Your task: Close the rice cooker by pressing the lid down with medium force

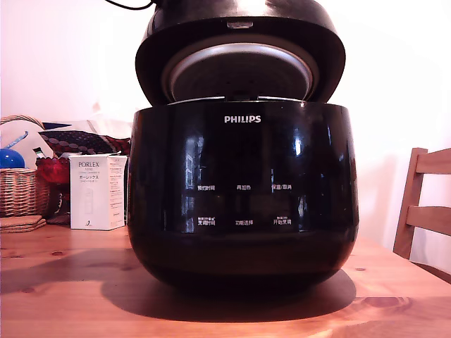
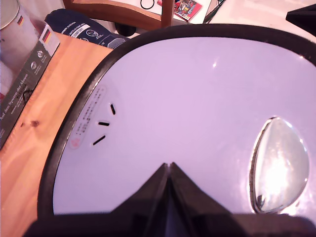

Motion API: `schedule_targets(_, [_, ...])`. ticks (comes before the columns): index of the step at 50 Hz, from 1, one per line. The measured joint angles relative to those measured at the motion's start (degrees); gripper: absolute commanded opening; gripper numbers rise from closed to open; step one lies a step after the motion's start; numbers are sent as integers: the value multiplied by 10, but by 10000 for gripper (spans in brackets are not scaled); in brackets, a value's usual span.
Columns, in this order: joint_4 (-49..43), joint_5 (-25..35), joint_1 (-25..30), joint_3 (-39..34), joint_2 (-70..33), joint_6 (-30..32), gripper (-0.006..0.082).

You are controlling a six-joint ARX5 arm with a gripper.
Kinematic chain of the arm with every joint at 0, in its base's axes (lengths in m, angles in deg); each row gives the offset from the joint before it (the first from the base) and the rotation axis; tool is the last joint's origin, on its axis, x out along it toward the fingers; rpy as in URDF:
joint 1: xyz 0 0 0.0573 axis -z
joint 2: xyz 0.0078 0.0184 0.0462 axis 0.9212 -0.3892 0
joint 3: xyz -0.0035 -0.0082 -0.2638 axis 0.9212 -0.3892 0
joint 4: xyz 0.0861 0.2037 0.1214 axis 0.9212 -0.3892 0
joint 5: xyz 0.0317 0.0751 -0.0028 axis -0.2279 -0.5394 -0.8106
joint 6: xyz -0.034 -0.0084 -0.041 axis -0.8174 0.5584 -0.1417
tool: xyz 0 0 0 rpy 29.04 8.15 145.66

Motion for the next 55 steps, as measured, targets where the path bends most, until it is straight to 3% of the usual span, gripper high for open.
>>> schedule_targets(31, [45, 0, -3, -149, 87, -30, -22])
schedule_targets(55, [-17, 18, -3, -162, 97, -46, -22])
